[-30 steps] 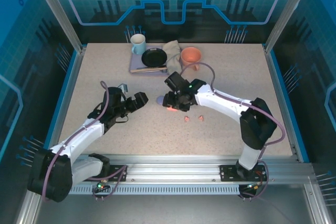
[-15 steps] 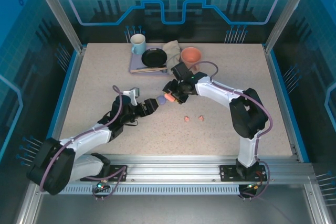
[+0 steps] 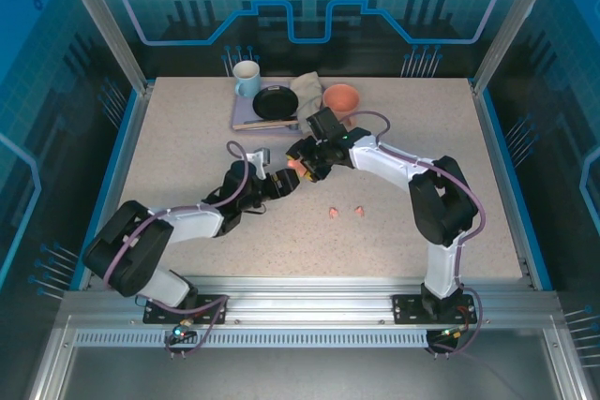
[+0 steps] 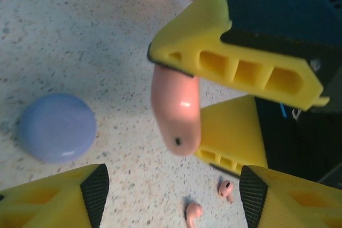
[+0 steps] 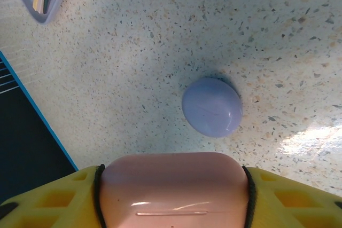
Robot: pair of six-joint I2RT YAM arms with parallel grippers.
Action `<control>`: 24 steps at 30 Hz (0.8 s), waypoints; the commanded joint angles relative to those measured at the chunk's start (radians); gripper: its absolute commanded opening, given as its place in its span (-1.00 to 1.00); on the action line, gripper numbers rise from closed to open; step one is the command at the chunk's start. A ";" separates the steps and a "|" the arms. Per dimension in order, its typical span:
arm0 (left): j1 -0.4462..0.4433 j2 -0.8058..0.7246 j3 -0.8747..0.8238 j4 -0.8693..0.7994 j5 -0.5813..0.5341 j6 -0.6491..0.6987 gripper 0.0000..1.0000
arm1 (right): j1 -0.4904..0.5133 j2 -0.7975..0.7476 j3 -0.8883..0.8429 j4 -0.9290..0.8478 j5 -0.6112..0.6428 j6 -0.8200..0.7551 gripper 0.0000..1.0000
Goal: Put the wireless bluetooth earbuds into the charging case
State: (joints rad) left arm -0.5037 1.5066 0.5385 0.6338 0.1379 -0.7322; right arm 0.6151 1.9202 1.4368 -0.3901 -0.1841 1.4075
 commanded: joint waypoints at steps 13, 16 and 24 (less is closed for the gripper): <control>-0.009 0.122 0.107 0.091 -0.013 -0.004 0.00 | -0.021 -0.015 -0.011 0.039 -0.040 0.028 -0.14; -0.010 0.135 0.116 0.097 -0.011 -0.006 -0.14 | -0.021 -0.018 -0.019 0.042 -0.039 0.028 -0.14; -0.009 0.139 0.130 0.090 -0.012 -0.003 -0.48 | -0.024 -0.016 -0.019 0.050 -0.044 0.033 -0.14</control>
State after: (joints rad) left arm -0.5060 1.6375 0.6331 0.6868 0.1261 -0.7422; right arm 0.6010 1.9198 1.4269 -0.3580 -0.2081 1.4254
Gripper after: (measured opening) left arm 0.270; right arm 0.579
